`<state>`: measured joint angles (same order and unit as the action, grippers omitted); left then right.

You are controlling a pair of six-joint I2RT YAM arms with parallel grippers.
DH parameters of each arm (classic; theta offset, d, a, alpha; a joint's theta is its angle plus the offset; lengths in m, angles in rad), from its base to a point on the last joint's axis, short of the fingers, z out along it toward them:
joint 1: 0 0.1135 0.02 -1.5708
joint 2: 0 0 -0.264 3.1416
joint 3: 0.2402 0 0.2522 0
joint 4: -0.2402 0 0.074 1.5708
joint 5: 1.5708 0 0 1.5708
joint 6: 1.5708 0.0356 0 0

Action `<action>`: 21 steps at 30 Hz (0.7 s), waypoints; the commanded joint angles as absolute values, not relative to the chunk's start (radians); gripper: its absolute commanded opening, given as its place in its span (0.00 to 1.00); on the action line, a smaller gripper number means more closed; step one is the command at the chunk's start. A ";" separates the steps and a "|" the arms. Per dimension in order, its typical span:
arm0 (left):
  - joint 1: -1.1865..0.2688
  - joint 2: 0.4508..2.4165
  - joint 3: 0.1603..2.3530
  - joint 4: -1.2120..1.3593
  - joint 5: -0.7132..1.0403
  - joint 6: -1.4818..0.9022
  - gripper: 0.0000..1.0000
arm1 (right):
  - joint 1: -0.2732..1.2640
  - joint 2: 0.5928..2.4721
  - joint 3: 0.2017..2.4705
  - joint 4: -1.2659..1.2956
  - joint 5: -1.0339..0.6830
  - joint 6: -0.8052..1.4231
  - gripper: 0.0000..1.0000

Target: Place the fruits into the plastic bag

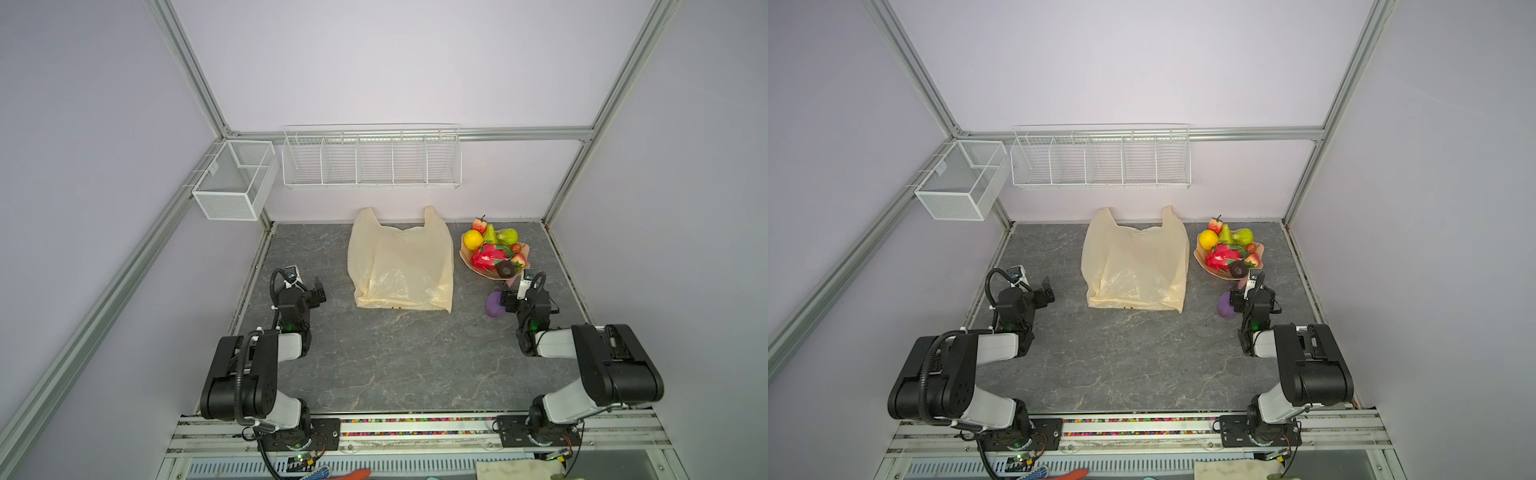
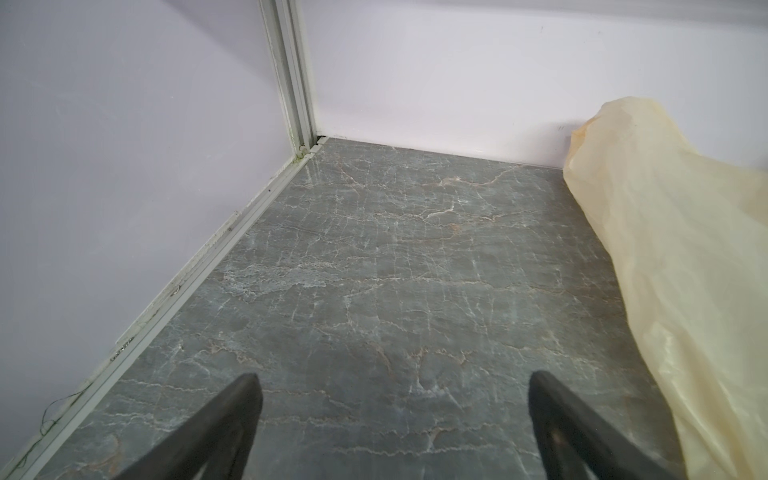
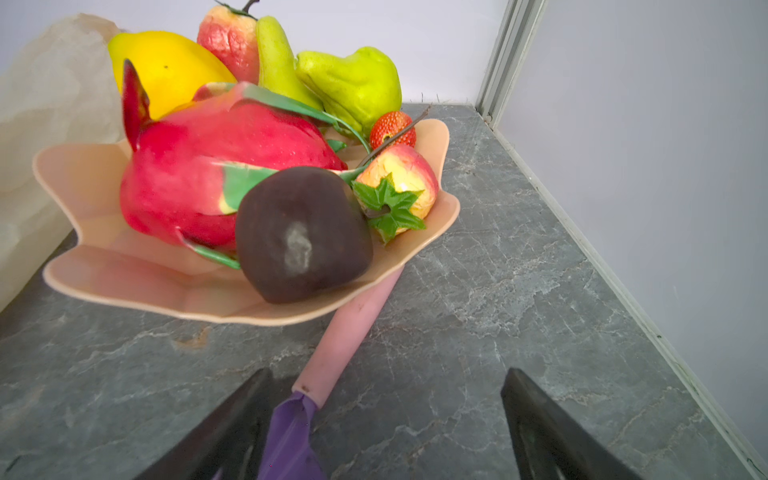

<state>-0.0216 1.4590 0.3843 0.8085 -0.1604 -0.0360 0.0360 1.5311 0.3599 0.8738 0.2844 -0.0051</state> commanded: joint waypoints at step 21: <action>-0.230 1.042 0.780 -0.378 0.151 -0.683 0.91 | 0.199 0.971 0.690 -0.310 -0.210 0.495 0.91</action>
<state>-0.2207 0.9890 0.7612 -0.1997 -0.0013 -0.5064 0.1825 0.9421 0.6880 -0.1879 -0.0521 0.3904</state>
